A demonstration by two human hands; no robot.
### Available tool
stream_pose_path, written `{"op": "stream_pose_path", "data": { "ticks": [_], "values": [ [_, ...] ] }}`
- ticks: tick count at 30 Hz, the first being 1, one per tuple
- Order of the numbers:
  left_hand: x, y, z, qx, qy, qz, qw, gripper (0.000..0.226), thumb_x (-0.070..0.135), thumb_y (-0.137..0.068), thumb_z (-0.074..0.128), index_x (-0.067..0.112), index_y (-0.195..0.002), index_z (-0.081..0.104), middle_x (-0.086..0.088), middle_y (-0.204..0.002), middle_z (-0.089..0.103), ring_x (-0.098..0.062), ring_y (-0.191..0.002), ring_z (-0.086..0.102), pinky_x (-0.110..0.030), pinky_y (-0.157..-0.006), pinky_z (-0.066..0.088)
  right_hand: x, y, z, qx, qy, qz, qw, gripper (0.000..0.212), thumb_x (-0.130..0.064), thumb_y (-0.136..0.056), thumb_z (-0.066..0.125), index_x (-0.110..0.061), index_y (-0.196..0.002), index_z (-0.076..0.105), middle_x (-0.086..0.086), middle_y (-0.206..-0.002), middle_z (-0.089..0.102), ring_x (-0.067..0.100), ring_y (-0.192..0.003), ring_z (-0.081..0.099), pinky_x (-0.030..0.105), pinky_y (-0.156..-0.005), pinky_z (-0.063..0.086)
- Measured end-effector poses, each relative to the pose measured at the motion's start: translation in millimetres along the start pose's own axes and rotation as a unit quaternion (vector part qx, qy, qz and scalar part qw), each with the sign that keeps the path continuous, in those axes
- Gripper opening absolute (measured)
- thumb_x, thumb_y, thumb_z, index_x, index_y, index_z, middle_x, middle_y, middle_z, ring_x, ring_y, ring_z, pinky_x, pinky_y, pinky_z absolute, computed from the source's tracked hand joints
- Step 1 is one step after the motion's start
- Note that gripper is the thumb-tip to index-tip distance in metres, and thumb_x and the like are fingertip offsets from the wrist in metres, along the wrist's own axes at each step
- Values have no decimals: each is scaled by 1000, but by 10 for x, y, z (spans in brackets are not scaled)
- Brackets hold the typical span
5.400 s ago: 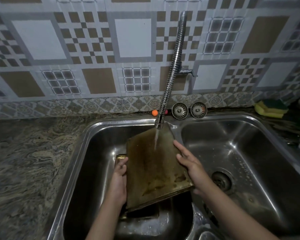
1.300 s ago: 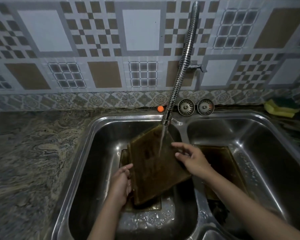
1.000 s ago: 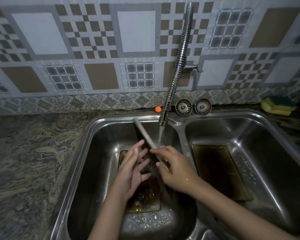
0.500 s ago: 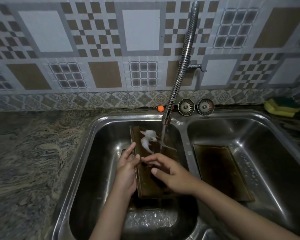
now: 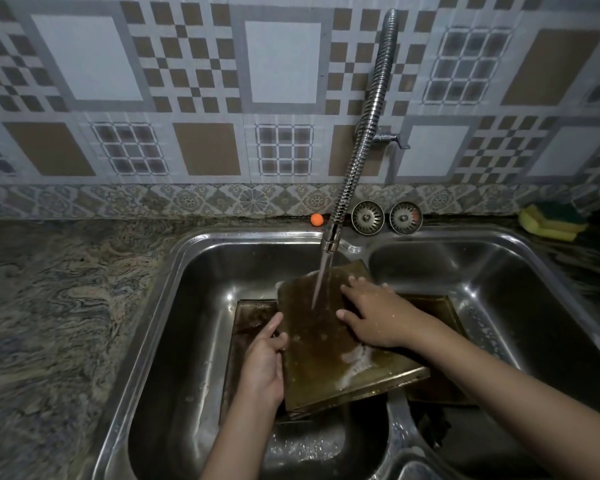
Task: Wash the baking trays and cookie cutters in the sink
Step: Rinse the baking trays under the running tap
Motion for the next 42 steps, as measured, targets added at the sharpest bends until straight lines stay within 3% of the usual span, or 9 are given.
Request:
{"op": "stream_pose_path", "data": {
  "ticks": [7, 10, 13, 15, 18, 22, 29, 36, 42],
  "values": [
    [68, 7, 30, 2, -35, 59, 998, 43, -8, -92, 41, 20, -117, 61, -15, -102, 70, -28, -89, 68, -36, -60, 57, -155, -79, 264, -5, -32, -83, 996, 64, -48, -99, 30, -22, -152, 8, -2, -161, -3, 13, -147, -6, 49, -118, 0],
    [170, -28, -22, -11, -67, 139, 988, 45, -11, -90, 43, 19, -118, 62, -10, -95, 73, -24, -86, 68, -39, -71, 56, -140, -145, 318, 64, -81, -120, 987, 62, -47, -99, 31, -26, -152, 6, -7, -159, -5, 9, -145, -11, 53, -118, -2],
    [205, -18, -16, -25, -101, 187, 977, 49, -15, -85, 46, 17, -119, 62, -8, -96, 69, -22, -89, 60, -42, -94, 46, -61, -383, 229, 170, -107, -23, 979, 63, -46, -99, 29, -21, -152, 6, 0, -158, -14, 15, -145, -15, 57, -116, -1],
    [170, 16, 58, -43, -91, 190, 977, 49, -17, -85, 44, 13, -120, 59, -8, -91, 67, -15, -77, 59, -34, -83, 48, -164, -472, 185, 225, -120, 11, 967, 62, -45, -99, 29, -17, -151, 11, 4, -159, -10, 19, -146, -12, 58, -116, -4],
    [193, 45, 169, -59, -44, 204, 976, 47, -18, -85, 40, 15, -111, 60, -8, -95, 67, -11, -77, 66, -26, -74, 54, -550, -376, 329, 255, -111, -105, 955, 63, -46, -97, 20, -18, -151, 0, 1, -159, -5, 19, -147, -5, 52, -113, -11],
    [484, 59, 79, -37, -2, 241, 970, 46, -14, -87, 40, 21, -108, 61, -10, -104, 68, -18, -91, 65, -31, -77, 53, -543, -239, 694, 221, -147, -216, 940, 65, -53, -95, 19, -25, -151, 1, -10, -159, -8, 7, -146, -9, 48, -115, -5],
    [422, 196, 105, -39, -16, 192, 980, 43, -12, -90, 39, 21, -107, 61, -8, -90, 71, -20, -82, 65, -37, -78, 53, -354, -588, 266, 197, -164, -44, 966, 61, -45, -100, 24, -23, -152, 0, 0, -161, -3, 21, -148, -3, 63, -113, -5],
    [622, 150, -24, 11, 67, 158, 985, 43, -7, -92, 38, 21, -116, 58, -1, -83, 73, -17, -82, 65, -34, -65, 54, -459, -220, 406, 125, -45, -254, 958, 61, -45, -99, 25, -25, -152, 1, -11, -158, -12, 4, -144, -16, 43, -112, -14],
    [418, 290, 41, 9, -21, 78, 997, 40, -7, -93, 38, 21, -112, 60, -6, -86, 67, -19, -73, 62, -34, -58, 48, -106, -484, 98, 117, -93, -65, 987, 61, -46, -100, 26, -22, -152, 5, -4, -160, -3, 15, -146, -10, 59, -113, -9]
  ]
}}
Point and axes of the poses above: each hand's wrist, its own y-axis away from the middle knuckle, its own z-axis out of the palm, x = y × z, the point moved 1 cm from there along -y, towards the middle knuckle
